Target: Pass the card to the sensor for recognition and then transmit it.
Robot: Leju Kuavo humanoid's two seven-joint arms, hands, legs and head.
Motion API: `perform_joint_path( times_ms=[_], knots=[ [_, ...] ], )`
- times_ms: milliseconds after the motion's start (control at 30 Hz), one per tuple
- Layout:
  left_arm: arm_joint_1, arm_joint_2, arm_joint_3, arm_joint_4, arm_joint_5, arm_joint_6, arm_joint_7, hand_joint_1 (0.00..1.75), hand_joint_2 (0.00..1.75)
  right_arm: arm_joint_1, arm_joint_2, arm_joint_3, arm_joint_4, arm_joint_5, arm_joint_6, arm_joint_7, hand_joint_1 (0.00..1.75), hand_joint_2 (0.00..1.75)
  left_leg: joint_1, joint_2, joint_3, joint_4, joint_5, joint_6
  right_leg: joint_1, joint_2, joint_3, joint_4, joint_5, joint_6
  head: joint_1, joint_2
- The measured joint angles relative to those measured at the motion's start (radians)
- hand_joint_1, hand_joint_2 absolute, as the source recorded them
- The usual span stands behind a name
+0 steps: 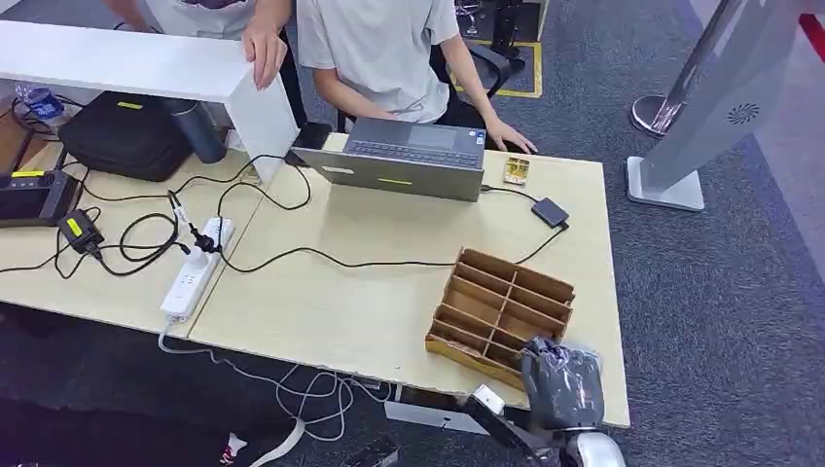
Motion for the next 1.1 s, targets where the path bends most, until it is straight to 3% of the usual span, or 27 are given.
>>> perform_joint_path(
  times_ms=[433,733,900,1100],
  knots=[
    [-0.002,0.005,-0.023,0.000,-0.010,-0.041,0.003,0.00,1.75,-0.218,-0.009,0.005,-0.006,-0.198,0.227,-0.084,1.75,1.75,0.000,0.002,0.000,0.000,0.001,-0.001,0.000,0.001,0.000,0.001,0.001,-0.001,0.000,0.000],
    [-0.003,0.008,-0.031,0.000,0.000,-0.053,0.006,0.00,1.75,-0.349,-0.013,0.037,0.009,-0.267,0.288,-0.083,1.75,1.75,0.000,0.002,0.000,0.000,0.001,-0.001,0.000,0.001,0.000,0.001,0.001,-0.001,0.000,0.000],
    [-0.002,0.017,-0.045,0.000,0.002,-0.082,-0.023,0.00,1.75,-0.456,-0.014,0.062,0.050,-0.359,0.405,-0.103,1.75,1.75,0.000,0.002,0.000,0.000,0.001,-0.001,0.000,0.001,0.000,0.001,0.001,-0.001,0.000,0.000],
    [-0.007,0.012,-0.052,0.000,0.010,-0.083,0.007,0.00,1.75,-0.640,0.014,0.096,0.179,-0.326,0.403,-0.052,1.75,1.75,0.000,0.002,0.000,0.000,0.002,-0.001,0.000,0.001,0.000,0.002,0.002,-0.002,0.000,0.000]
  ],
)
